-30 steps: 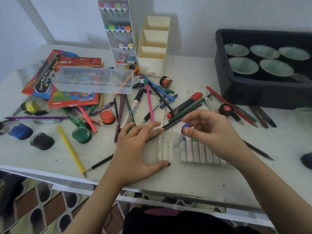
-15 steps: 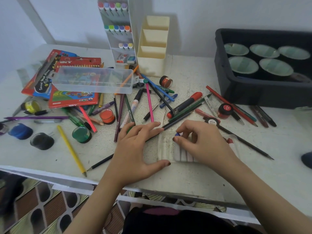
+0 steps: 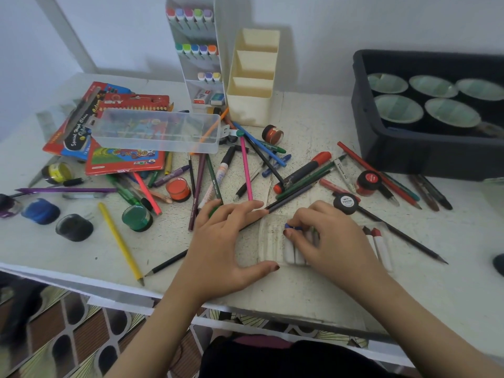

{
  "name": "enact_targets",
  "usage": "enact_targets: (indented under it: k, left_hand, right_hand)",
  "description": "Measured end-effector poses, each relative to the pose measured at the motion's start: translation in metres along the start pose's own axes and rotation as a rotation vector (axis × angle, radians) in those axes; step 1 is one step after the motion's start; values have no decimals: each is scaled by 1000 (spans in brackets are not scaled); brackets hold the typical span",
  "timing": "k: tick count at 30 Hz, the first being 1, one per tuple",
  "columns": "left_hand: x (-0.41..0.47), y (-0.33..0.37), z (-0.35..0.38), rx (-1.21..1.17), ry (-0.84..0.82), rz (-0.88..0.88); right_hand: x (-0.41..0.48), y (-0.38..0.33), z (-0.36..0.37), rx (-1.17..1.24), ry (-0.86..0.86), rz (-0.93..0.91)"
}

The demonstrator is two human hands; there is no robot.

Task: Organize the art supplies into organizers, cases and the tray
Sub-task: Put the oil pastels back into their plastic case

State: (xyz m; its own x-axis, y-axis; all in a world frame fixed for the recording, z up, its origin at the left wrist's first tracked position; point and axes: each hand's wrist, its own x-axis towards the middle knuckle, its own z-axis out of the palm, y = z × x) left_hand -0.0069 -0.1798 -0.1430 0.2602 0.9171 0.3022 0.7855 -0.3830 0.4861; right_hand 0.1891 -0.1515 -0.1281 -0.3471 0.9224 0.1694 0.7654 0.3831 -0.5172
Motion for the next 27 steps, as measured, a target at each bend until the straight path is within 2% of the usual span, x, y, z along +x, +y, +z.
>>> enact_targets:
  k: [14, 17, 21, 27]
  left_hand:
    - [-5, 1, 1, 40, 30, 109]
    - [-8, 3, -1, -30, 31, 125]
    - [-8, -10, -20, -98, 113, 102]
    - [-6, -48, -77, -32, 268, 92]
  right_hand:
    - [6, -9, -5, -8, -74, 65]
    - [10, -13, -4, -34, -92, 74]
    - [23, -32, 2, -18, -17, 58]
    - [57, -79, 24, 48, -11, -2]
